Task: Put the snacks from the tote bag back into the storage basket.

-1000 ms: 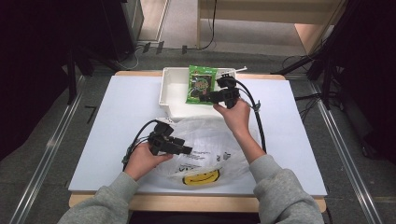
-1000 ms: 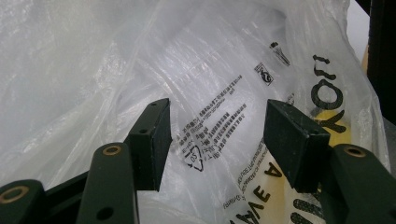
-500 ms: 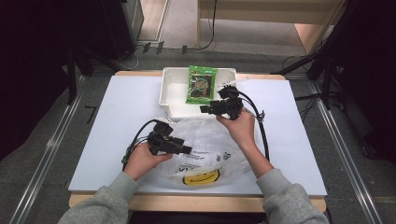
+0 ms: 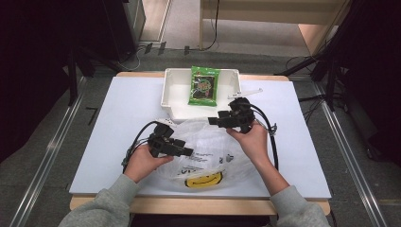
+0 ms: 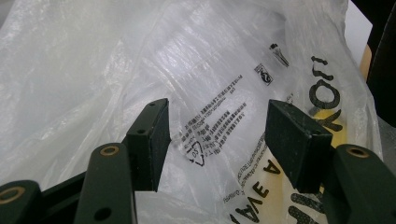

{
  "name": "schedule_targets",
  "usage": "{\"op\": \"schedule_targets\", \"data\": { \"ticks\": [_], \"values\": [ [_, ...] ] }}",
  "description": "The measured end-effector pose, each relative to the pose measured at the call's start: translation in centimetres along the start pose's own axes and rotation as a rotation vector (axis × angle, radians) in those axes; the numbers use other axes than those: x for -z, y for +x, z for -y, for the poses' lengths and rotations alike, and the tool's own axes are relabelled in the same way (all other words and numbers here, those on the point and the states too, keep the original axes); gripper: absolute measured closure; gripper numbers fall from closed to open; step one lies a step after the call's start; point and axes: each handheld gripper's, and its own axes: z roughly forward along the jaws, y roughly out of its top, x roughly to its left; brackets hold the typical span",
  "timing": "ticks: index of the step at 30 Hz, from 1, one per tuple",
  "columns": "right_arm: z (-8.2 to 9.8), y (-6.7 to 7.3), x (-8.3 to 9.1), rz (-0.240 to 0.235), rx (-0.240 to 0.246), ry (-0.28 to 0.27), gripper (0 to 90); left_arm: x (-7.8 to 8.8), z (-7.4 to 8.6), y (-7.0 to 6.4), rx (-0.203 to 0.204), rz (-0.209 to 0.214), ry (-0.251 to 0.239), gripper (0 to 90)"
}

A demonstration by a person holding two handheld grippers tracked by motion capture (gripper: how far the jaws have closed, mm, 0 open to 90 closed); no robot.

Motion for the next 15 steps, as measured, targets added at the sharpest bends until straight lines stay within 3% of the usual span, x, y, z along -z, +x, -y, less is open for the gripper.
{"op": "schedule_targets", "data": {
  "ticks": [15],
  "values": [
    [3.9, 0.3, 1.9, 0.001, 0.004, -0.006, 41.3, 0.4, 0.1, -0.5, -0.012, 0.012, -0.008, 41.0]
  ]
}}
